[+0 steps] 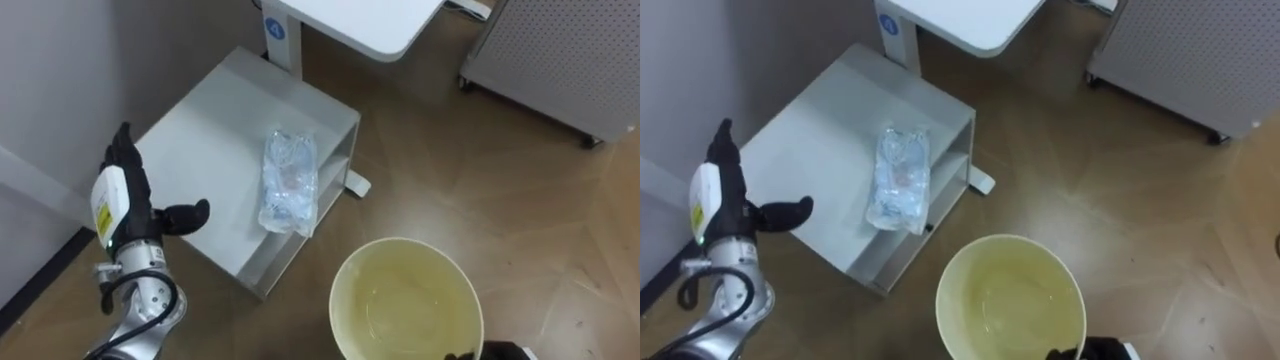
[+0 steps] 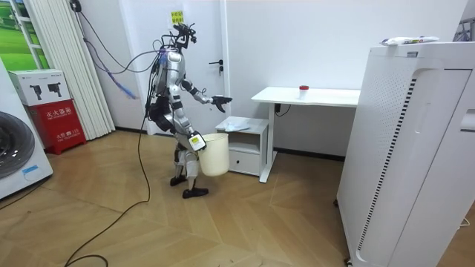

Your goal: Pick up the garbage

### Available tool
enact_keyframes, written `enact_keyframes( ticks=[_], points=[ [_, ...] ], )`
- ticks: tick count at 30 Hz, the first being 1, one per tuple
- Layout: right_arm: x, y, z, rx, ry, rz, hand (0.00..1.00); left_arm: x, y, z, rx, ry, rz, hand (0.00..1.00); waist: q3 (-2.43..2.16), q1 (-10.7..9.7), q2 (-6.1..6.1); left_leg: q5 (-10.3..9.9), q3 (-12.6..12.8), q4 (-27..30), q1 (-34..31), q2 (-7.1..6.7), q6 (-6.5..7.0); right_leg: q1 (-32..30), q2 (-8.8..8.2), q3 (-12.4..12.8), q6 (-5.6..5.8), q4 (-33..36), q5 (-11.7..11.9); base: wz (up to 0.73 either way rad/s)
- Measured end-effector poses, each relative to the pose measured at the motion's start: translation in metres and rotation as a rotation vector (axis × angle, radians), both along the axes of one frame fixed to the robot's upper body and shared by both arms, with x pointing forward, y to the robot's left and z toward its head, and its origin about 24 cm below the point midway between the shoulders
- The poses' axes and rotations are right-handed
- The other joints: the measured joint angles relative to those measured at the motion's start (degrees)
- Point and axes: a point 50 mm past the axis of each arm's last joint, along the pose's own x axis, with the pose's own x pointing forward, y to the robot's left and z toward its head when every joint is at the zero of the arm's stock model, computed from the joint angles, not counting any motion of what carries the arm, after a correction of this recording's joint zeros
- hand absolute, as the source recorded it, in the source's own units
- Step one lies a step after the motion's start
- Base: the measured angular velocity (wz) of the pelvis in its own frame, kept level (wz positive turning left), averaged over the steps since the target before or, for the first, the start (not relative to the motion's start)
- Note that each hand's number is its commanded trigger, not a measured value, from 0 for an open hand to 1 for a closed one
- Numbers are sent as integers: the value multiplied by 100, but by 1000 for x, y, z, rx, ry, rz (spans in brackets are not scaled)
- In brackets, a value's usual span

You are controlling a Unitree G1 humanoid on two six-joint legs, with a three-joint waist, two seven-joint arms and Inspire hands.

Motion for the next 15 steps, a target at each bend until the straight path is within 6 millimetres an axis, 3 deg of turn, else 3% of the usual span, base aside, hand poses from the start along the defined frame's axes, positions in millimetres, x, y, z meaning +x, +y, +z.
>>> enact_keyframes(
  ticks=[6,15],
  points=[
    [6,3,4,24,-28,-14,100,4,-9,4,31,-10,-38,0,50,-48,-77,-108,54,230,-189,57,-35,-297,3,65,-55,376,-168,-3],
    [11,13,5,56,-40,6,100,7,-8,5,63,-5,-21,0,105,-317,-164,-276,61,594,-474,229,-137,-607,127,77,-153,685,-314,-7]
  ],
)
